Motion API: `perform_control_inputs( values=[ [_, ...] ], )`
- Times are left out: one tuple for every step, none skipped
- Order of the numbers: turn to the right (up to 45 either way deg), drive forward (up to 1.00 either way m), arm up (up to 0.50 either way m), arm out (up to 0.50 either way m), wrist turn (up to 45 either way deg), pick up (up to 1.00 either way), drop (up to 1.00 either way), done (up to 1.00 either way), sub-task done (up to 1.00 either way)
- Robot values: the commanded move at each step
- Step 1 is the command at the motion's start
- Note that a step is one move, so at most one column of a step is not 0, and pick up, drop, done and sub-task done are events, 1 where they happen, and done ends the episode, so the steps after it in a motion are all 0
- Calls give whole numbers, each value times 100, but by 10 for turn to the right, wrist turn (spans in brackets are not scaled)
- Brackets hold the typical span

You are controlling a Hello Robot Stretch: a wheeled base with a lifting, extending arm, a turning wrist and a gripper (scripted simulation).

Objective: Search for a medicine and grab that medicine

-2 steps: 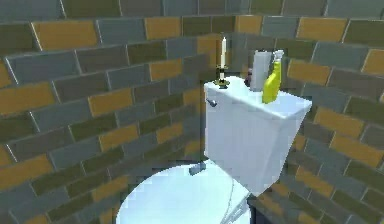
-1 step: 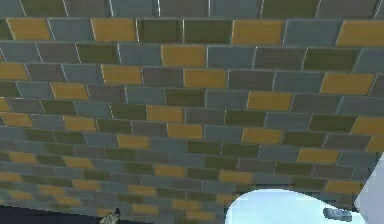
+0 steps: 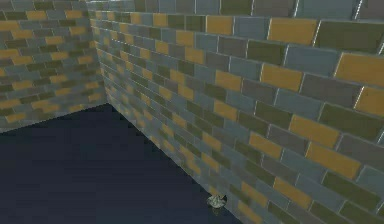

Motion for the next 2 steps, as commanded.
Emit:
perform_control_inputs(
  values=[
    [-30, 0, 0, 0, 0, 0, 0, 0, 0],
    [450, 0, 0, 0, 0, 0, 0, 0, 0]
  ],
)
